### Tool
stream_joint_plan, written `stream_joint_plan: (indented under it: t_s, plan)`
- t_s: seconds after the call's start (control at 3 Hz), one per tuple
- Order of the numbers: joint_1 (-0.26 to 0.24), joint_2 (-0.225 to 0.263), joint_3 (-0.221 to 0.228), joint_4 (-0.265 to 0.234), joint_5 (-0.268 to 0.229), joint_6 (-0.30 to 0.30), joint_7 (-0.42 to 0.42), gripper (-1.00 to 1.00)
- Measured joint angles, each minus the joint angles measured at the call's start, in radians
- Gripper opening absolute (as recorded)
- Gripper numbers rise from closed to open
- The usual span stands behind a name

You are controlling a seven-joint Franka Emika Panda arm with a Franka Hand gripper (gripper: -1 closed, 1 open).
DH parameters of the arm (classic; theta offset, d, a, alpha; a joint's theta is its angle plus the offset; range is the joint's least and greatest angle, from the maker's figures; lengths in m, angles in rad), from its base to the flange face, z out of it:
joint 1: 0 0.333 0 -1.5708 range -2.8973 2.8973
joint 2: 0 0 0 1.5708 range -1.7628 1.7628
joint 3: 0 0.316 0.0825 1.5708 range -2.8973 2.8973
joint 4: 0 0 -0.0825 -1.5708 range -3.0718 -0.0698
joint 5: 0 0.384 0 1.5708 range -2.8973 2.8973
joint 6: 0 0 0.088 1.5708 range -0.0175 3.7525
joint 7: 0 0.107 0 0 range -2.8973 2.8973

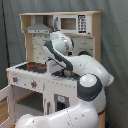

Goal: Play with the kitchen

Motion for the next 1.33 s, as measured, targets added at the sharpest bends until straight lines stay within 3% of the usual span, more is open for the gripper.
stream_joint_plan:
  t_s: [0.33,0.67,1.0,1.33]
  plan:
    - [0.023,0.001,-0.023,0.0,0.008,0.001,0.095,-1.0]
    - [0.023,0.001,-0.023,0.0,0.007,0.001,0.097,1.0]
    - [0.018,0.0,0.062,0.011,0.002,-0.01,0.147,1.0]
    - [0.02,-0.001,0.141,-0.001,0.02,-0.079,0.164,1.0]
